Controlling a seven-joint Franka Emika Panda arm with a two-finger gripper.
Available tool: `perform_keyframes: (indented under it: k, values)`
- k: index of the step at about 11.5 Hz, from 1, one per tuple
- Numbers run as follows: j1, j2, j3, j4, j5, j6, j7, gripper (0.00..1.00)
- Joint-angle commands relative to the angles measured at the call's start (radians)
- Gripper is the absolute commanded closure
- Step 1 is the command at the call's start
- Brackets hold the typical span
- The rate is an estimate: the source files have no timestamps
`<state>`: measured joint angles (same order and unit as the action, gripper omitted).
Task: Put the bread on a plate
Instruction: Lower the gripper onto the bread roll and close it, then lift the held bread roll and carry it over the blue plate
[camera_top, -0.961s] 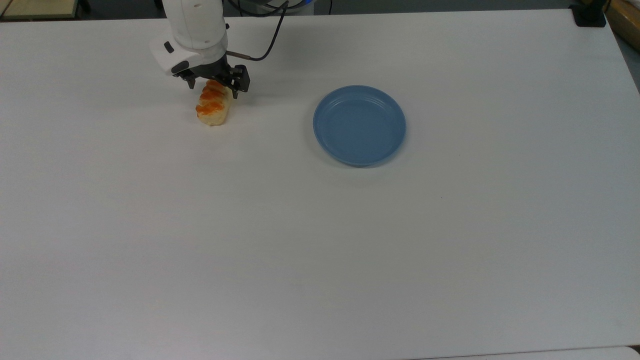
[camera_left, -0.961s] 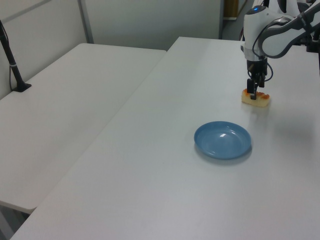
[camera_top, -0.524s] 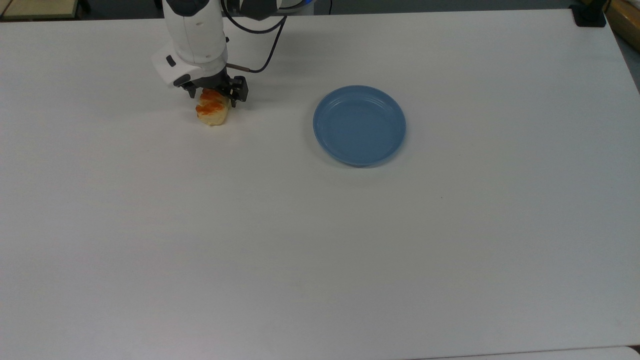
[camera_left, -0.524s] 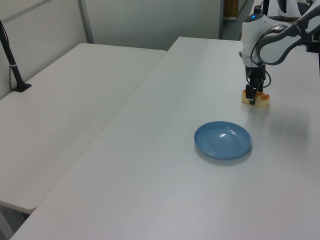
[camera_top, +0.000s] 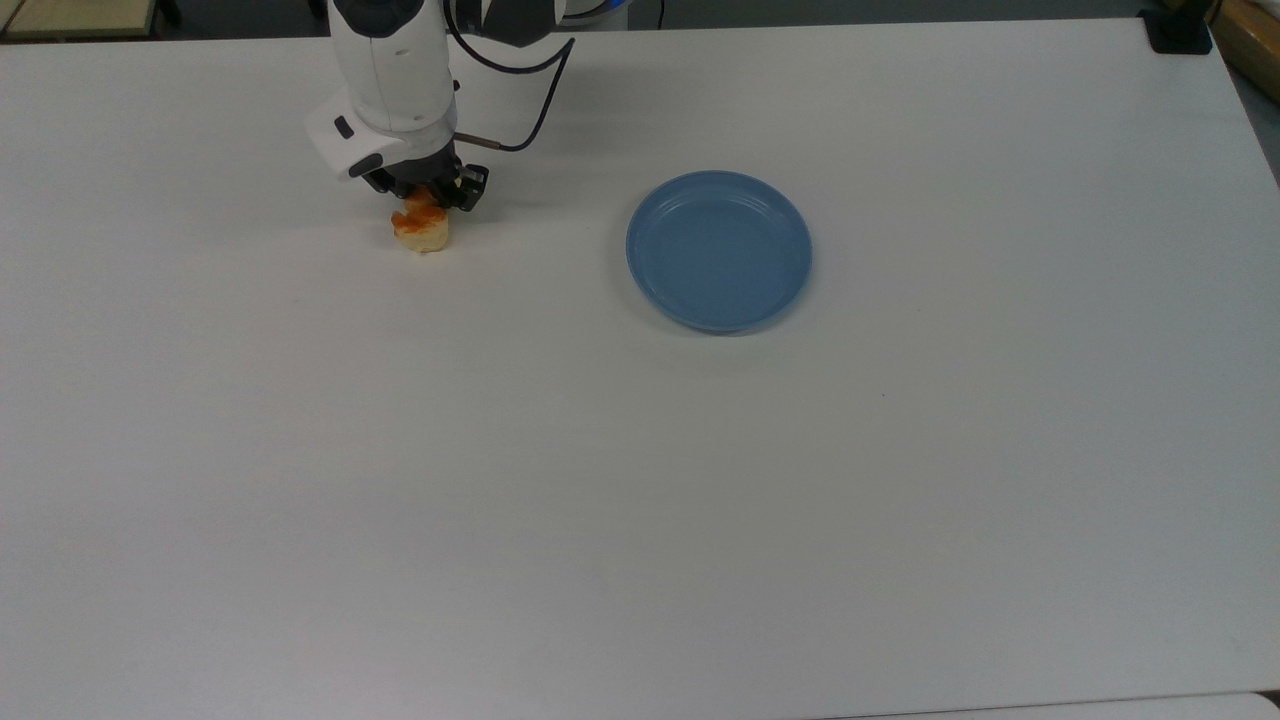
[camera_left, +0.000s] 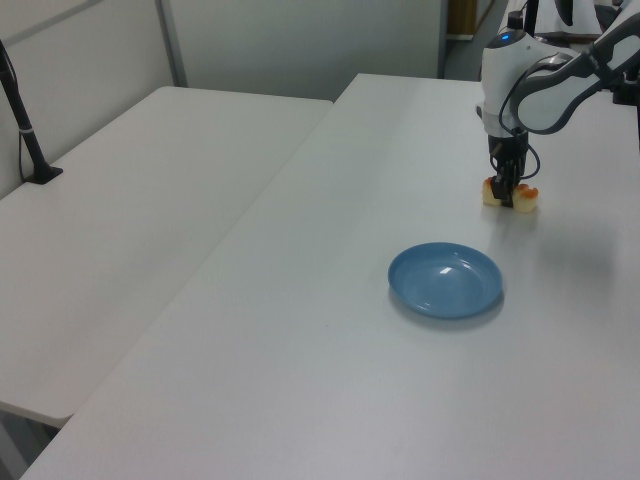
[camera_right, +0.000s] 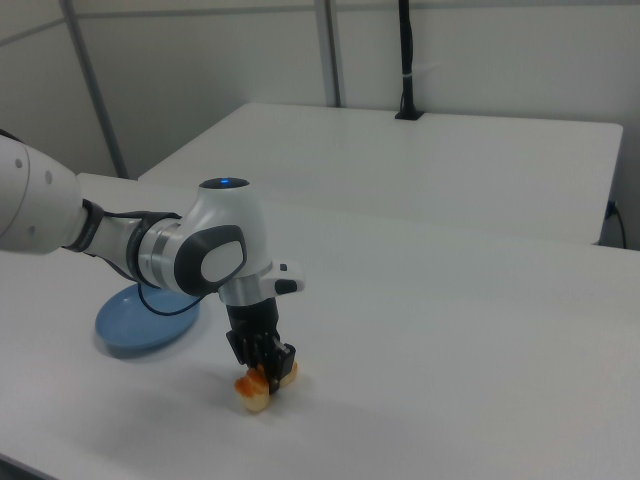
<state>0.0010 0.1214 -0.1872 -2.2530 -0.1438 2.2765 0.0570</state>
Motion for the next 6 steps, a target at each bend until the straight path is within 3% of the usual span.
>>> perform_keyframes:
  k: [1,4,6]
  values:
    - [0.011,-0.034,-0.006,0.021,-0.02,-0.04,-0.005,0.84]
    - [0.056,-0.045,0.003,0.174,-0.004,-0.243,0.001,0.82]
    - [0.135,-0.04,0.006,0.304,0.061,-0.348,0.039,0.8]
